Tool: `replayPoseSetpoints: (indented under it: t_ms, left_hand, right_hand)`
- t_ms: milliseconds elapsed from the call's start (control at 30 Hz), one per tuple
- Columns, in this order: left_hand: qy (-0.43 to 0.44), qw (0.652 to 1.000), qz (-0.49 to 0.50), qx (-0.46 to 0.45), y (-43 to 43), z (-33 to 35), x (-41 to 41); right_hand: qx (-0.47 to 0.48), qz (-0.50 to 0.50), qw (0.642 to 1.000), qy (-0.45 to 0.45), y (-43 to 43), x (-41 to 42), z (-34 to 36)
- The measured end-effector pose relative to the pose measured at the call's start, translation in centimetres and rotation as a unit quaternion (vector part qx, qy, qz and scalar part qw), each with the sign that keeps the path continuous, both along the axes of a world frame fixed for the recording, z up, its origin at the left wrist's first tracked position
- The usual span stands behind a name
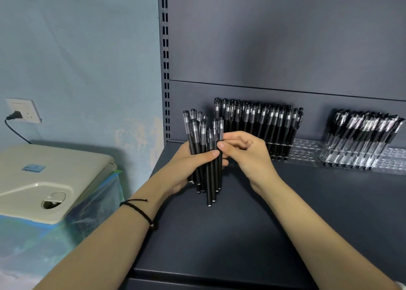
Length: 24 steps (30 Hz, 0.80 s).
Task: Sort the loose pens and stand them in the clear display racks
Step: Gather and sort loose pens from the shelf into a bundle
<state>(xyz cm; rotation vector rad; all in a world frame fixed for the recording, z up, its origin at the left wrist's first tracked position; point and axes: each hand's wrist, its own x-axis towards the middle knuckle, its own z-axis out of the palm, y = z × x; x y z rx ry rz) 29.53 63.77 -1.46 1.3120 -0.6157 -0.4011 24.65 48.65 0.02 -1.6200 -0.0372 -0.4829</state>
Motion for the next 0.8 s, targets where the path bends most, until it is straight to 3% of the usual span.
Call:
replayPoseSetpoints:
  t_ms: [233,400,533,800]
  left_hand:
    - [-0.001,0.999,-0.035,0.017,-0.5,-0.3,-0.1]
    - [-0.071,0.994,-0.058,0.063,-1.8,0.8,-0.9]
    - [-0.121,0.989,-0.032,0.083,-3.2,1.8,-0.8]
    - [-0.081,0.994,-0.011,0.069,-3.2,1.0,0.5]
  right_hand:
    - [-0.098,0.019,0.995,-0.001,-0.3,-0.4,1.1]
    - [-0.074,0.106,0.99,-0.052,-0.3,-0.3,4.1]
    - [-0.112,0.153,0.979,-0.079,-0.1,0.2,6.8]
    - [-0.176,0.12,0.972,-0.095,0.0,1.7,6.0]
